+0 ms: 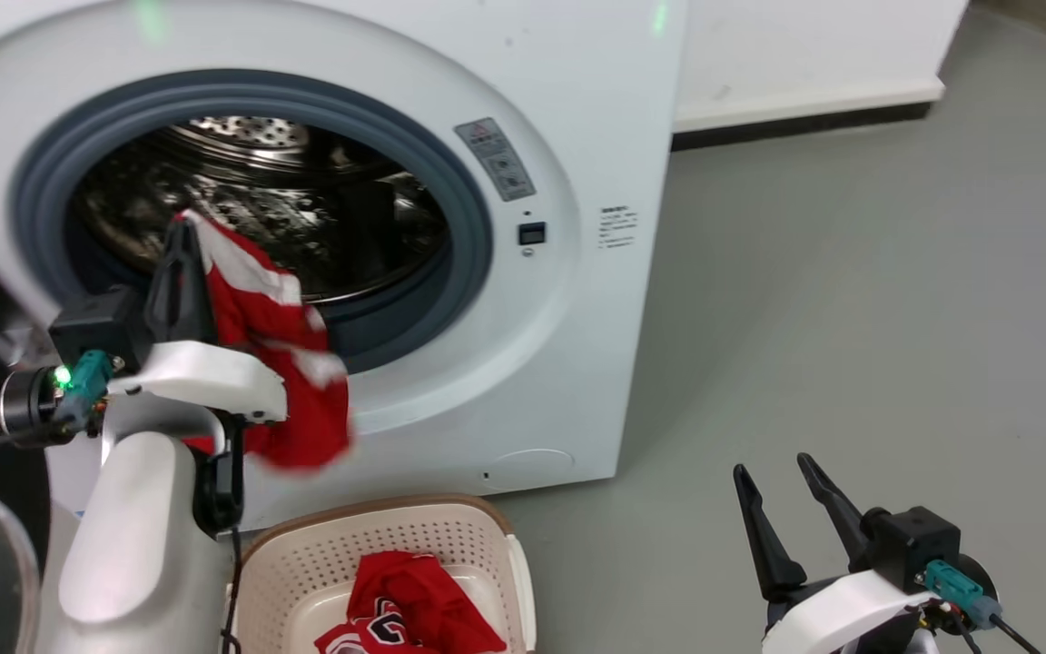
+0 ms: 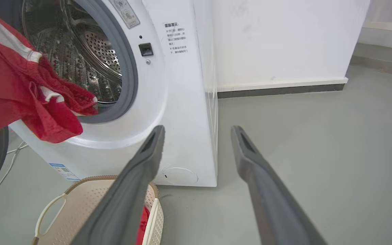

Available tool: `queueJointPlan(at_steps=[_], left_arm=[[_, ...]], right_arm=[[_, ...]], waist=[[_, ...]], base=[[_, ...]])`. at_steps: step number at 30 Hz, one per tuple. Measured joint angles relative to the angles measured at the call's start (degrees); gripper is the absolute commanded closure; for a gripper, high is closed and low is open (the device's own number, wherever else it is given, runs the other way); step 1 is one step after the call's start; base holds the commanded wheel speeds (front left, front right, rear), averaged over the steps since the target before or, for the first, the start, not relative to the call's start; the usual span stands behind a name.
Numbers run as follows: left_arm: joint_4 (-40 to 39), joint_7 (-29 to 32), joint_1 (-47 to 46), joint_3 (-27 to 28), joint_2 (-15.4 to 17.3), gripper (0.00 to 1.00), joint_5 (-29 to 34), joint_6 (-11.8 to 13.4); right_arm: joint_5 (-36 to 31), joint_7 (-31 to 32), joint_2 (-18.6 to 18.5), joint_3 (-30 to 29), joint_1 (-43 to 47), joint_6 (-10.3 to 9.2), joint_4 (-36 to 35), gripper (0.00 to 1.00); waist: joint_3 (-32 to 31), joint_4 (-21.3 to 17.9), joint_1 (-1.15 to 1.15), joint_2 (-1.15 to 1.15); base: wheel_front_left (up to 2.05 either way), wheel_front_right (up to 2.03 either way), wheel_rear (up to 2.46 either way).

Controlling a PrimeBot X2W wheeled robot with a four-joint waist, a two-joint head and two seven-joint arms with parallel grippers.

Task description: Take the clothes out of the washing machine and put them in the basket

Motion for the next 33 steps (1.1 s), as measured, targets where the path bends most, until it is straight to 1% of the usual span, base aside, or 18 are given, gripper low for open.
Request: queueJointPlan(at_steps=[6, 9, 13, 16, 18, 21, 26, 29, 33], left_arm=[[-12.11, -0.13, 5.22, -0.78, -0.54, 1.0, 1.11, 0.66], [-19.14, 0.31, 9.0, -1.22, -0.86, 1.0, 1.55, 1.59], [-27.62, 2.23, 15.39, -1.88, -1.55, 1.0, 2.14, 3.46], [-31.03, 3.47, 20.79, -1.91, -2.35, 1.0, 1.7, 4.69], [-31.56, 4.3, 23.85, -1.98, -3.16, 1.0, 1.42, 5.64], [-29.4, 4.39, 27.17, -1.96, -4.43, 1.0, -0.86, 5.61], [-21.04, 2.93, 28.69, -2.44, -5.9, 1.0, -2.74, 5.14], [-13.08, 1.69, 28.2, -2.19, -6.42, 1.0, -4.02, 4.12], [-1.93, 0.59, 24.55, -2.19, -7.2, 1.0, -5.33, 2.47]], right_arm=[[-0.16, 0.86, 0.0, 0.23, 1.07, 0.0, -1.64, 0.0], [-0.16, 1.12, 0.0, 0.25, 1.32, 0.0, -2.26, 0.0], [-0.14, 1.24, 0.0, 0.19, 1.93, 0.0, -2.47, 0.0], [-0.14, 1.27, 0.0, 0.23, 1.93, 0.0, -2.76, 0.0], [-0.15, 1.26, 0.0, 0.24, 1.92, 0.0, -2.93, 0.0], [-0.15, 1.27, 0.0, 0.55, 1.63, 0.0, -3.36, 0.0], [-0.43, 1.11, 0.0, 0.8, 0.04, 0.0, -3.76, 0.0], [-0.49, 0.82, -0.01, 0.99, -1.11, 0.0, -3.71, 0.0], [-0.52, 0.51, -0.01, 1.37, -2.98, 0.0, -3.68, 0.0]], waist=[[-0.85, 2.35, 0.01, 0.0], [-0.7, 2.75, 0.01, 0.0], [-0.02, 3.2, 0.01, 0.0], [0.74, 3.41, 0.02, 0.0], [1.41, 3.62, 0.02, 0.0], [2.83, 3.88, 0.02, 0.0], [6.06, 4.19, 0.02, 0.0], [8.42, 4.35, 0.03, 0.0], [11.89, 4.47, 0.03, 0.0]], base=[[0.0, 0.0, 0.0], [0.0, 0.0, 0.0], [0.0, 0.0, 0.0], [0.0, 0.0, 0.0], [0.0, 0.0, 0.0], [0.0, 0.0, 0.0], [0.0, 0.0, 0.0], [0.0, 0.0, 0.0], [0.0, 0.0, 0.0]])
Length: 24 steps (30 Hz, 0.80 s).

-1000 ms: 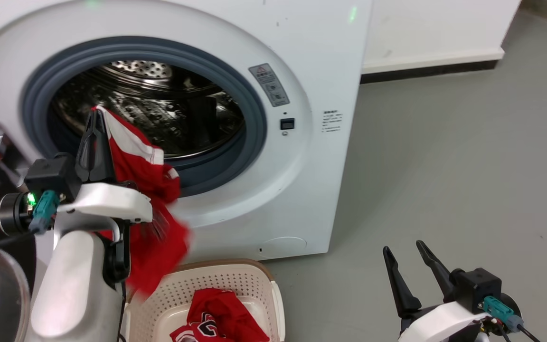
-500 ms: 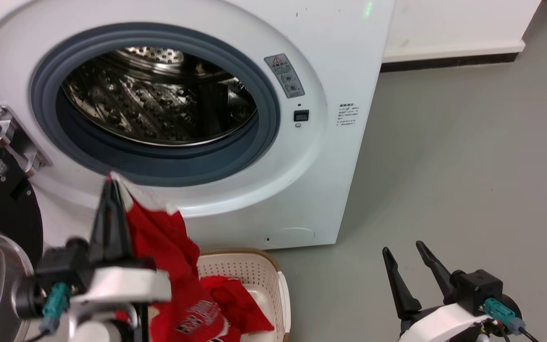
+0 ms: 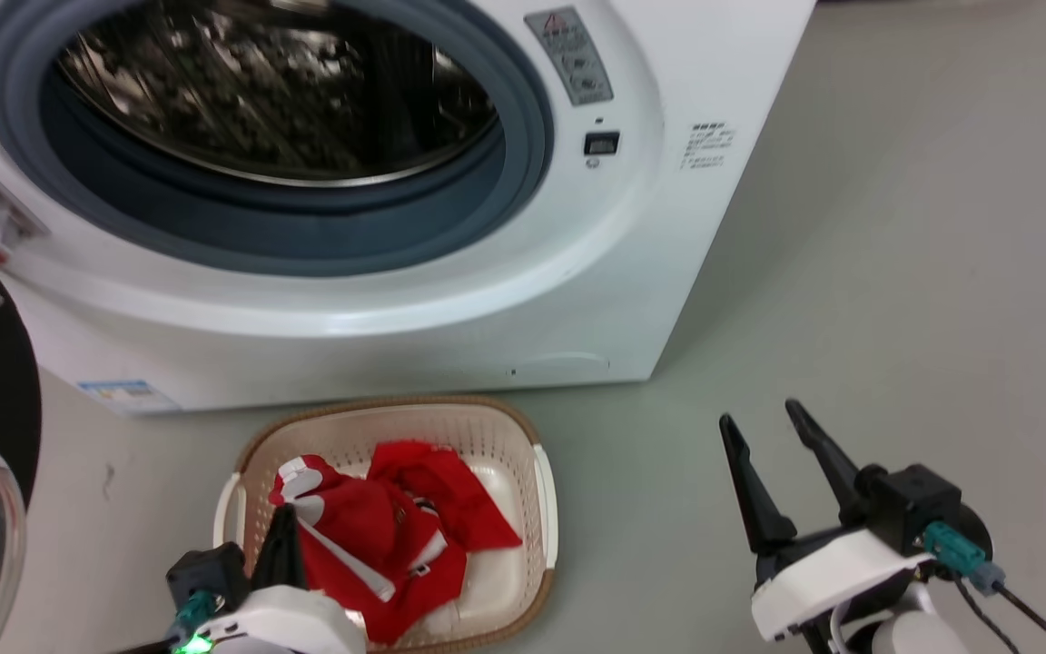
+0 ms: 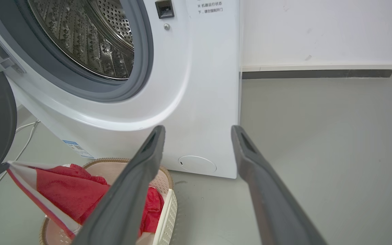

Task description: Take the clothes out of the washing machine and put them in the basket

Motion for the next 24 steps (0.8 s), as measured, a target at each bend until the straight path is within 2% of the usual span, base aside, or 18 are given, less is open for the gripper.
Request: queueJointPlan(at_steps=[9, 13, 15, 24], left_arm=[[21.2, -0.57, -12.47, 2.25, -0.87, 1.0, -1.16, -2.49], [27.14, -0.65, -17.55, 4.3, -1.29, 1.0, -1.37, -2.36], [30.31, -0.73, -19.81, 5.23, -1.47, 1.0, -1.88, -1.43], [43.14, -0.73, -27.86, 6.1, -0.99, 1.0, -2.26, -2.0]], right_arm=[[-0.92, -0.51, 0.0, 0.7, -4.48, 0.0, -0.02, 0.0], [-1.1, -0.62, 0.0, 1.04, -6.2, 0.0, -0.45, 0.0], [-1.38, -0.68, 0.0, 1.12, -6.87, 0.0, -0.7, 0.0], [-1.82, -1.72, 0.0, 1.83, -8.68, 0.0, 0.4, 0.0]], waist=[[8.16, -0.11, 0.0, 0.0], [12.09, -0.53, 0.0, 0.0], [14.1, -0.82, 0.0, 0.0], [20.91, -2.8, 0.01, 0.0]], base=[[0.0, 0.0, 0.0], [0.0, 0.0, 0.0], [0.0, 0.0, 0.0], [0.0, 0.0, 0.0]])
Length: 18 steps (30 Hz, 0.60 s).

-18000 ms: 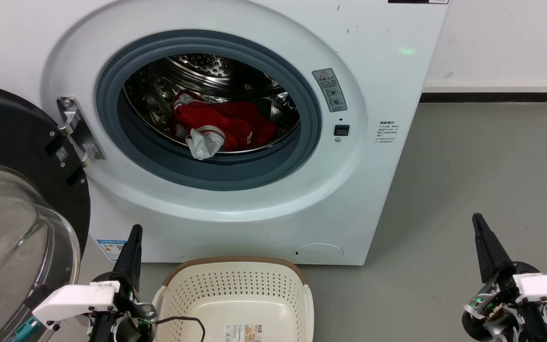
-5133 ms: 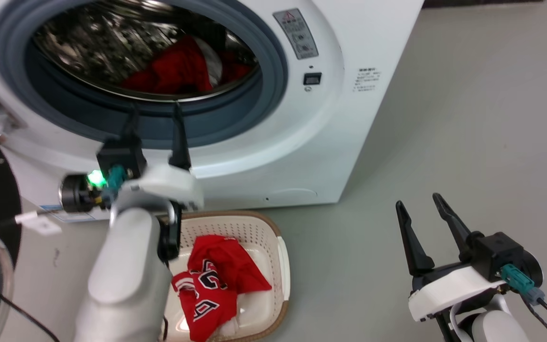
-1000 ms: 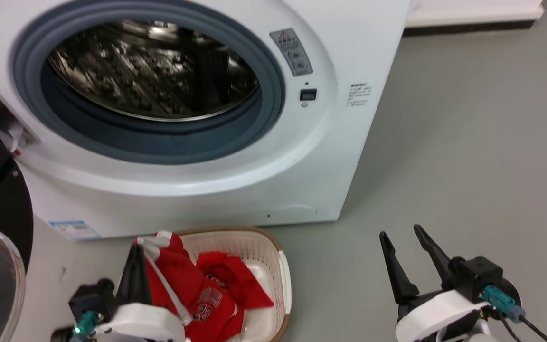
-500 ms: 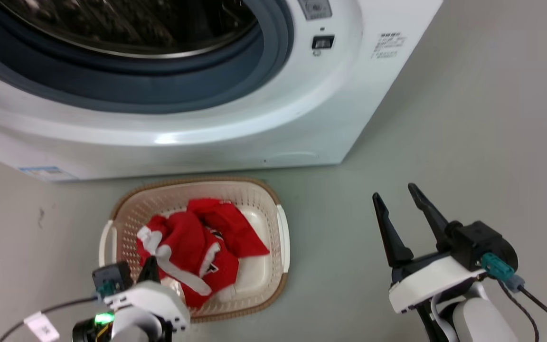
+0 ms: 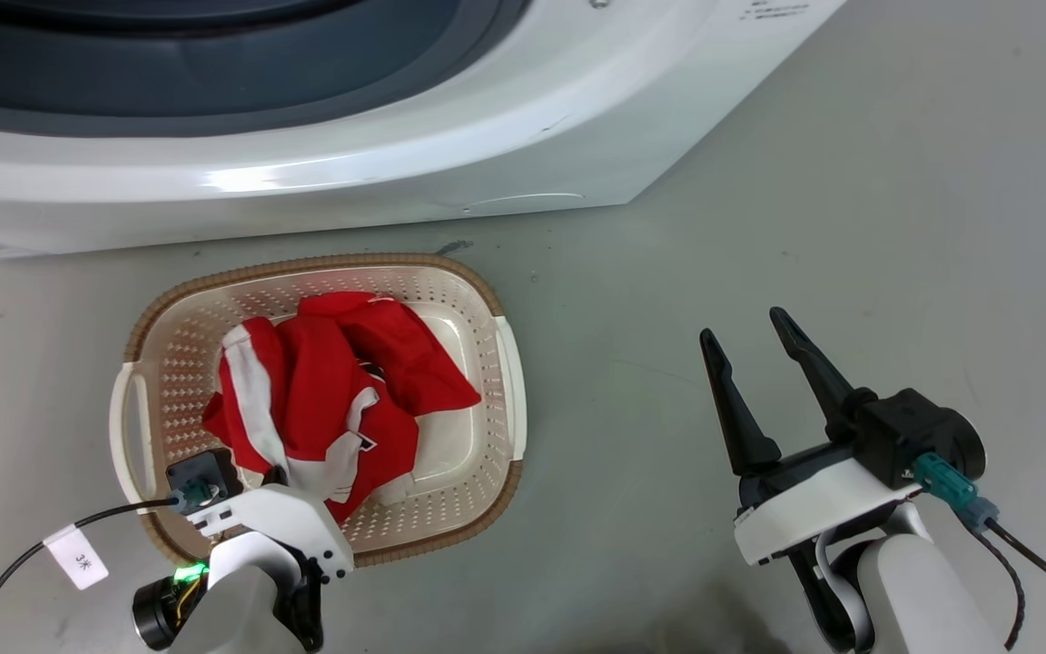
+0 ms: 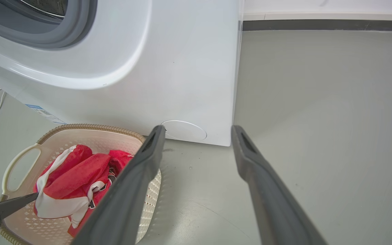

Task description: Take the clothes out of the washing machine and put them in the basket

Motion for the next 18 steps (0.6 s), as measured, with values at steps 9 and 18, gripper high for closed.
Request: queueJointPlan(at_steps=[9, 18], left_arm=[[-4.67, 0.0, 3.49, 1.75, 1.05, 0.0, 1.46, -0.32], [-18.93, -0.01, 14.45, 3.41, 0.23, 0.0, 5.89, -3.03]], right_arm=[[0.88, -1.58, 0.01, -0.77, -0.47, 0.01, 3.88, 0.0], [0.19, -1.67, 0.01, -3.94, 4.21, 0.01, 5.66, 0.0]], waist=[[-5.43, -0.55, 0.0, 0.0], [-17.65, 0.41, -0.01, 0.0]], base=[[0.0, 0.0, 0.0], [0.0, 0.0, 0.0]])
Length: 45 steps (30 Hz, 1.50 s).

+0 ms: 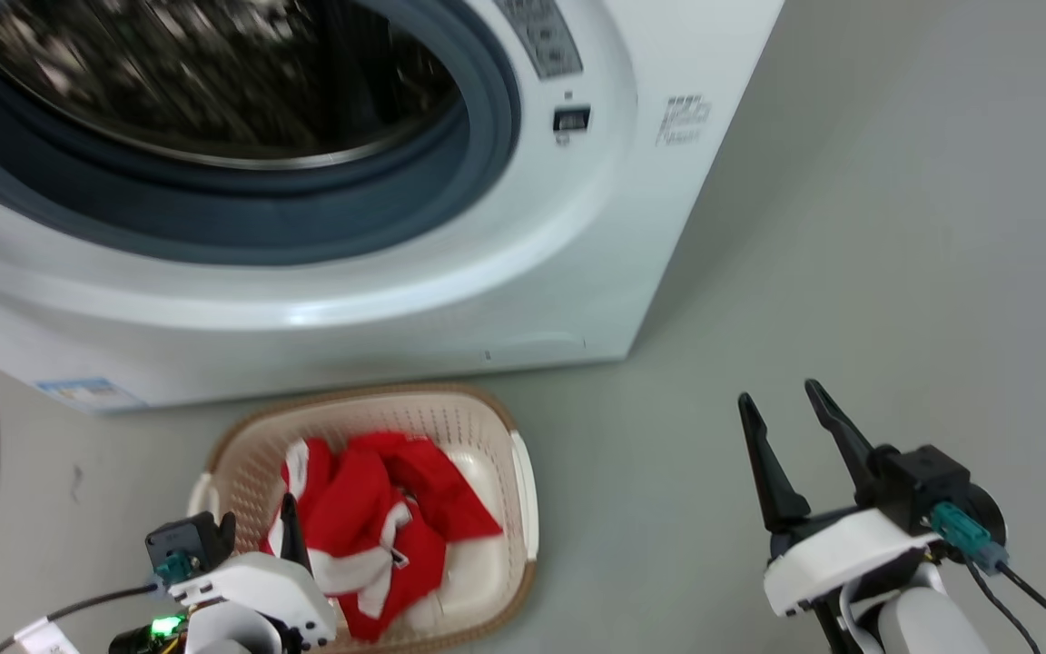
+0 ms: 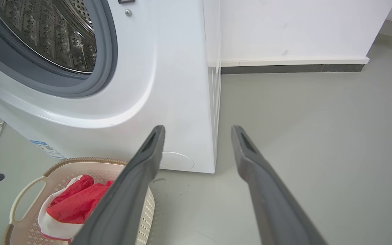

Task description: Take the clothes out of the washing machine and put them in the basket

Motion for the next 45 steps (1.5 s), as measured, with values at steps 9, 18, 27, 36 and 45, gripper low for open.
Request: queueJointPlan(at_steps=[9, 18, 27, 36, 45], left_arm=[[-19.73, 0.0, 8.67, -1.22, -1.01, 0.0, 5.68, -1.82], [-39.47, 0.0, 13.37, -5.98, -1.22, 0.0, 9.91, -0.97], [-46.69, 0.0, 19.14, -6.75, -1.01, 0.0, 12.88, 0.56], [-46.56, 0.0, 21.86, -6.6, -0.85, 0.0, 12.78, 1.04], [-45.98, 0.0, 21.79, -6.76, -0.55, 0.0, 12.35, 0.94]], right_arm=[[-1.64, 1.69, 0.0, -3.5, 5.04, 0.0, -2.77, 0.0], [-3.55, 3.21, -0.01, -6.42, 9.03, -0.01, -8.44, 0.0], [-3.94, 4.74, -0.01, -6.11, 11.87, -0.01, -12.17, 0.0], [-3.67, 5.53, -0.01, -5.45, 13.06, -0.01, -13.43, 0.0], [-3.34, 5.71, -0.01, -5.15, 13.1, 0.0, -13.33, 0.0]], waist=[[-10.98, 1.85, -0.02, 0.0], [-17.0, 4.19, -0.02, 0.0], [-19.02, 4.89, -0.02, 0.0], [-19.48, 5.76, -0.01, 0.0], [-19.66, 5.71, 0.0, 0.0]], base=[[0.0, 0.0, 0.0], [0.0, 0.0, 0.0], [0.0, 0.0, 0.0], [0.0, 0.0, 0.0], [0.0, 0.0, 0.0]])
